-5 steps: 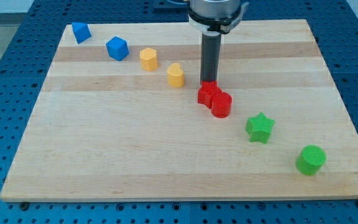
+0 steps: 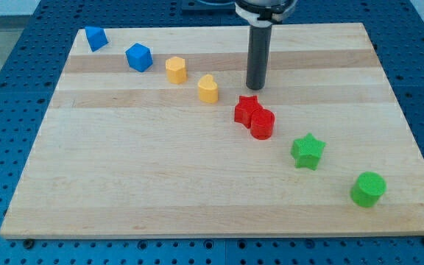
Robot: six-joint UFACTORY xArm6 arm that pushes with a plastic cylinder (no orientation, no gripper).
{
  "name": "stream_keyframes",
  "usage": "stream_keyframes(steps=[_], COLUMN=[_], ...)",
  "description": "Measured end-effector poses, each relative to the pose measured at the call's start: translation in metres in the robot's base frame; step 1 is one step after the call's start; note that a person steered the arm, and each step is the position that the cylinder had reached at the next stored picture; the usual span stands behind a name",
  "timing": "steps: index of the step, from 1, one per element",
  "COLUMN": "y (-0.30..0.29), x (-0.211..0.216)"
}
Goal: Move the green circle towards green star slightly
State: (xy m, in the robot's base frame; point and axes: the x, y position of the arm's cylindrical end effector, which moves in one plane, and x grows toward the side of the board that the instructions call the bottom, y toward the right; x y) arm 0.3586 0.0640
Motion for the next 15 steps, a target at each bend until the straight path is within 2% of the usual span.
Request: stream_keyframes(steps=[5,8,12,15], y=[0.029,0.06,0.134,0.152], x=[-0.012,0.012,0.099,0.196])
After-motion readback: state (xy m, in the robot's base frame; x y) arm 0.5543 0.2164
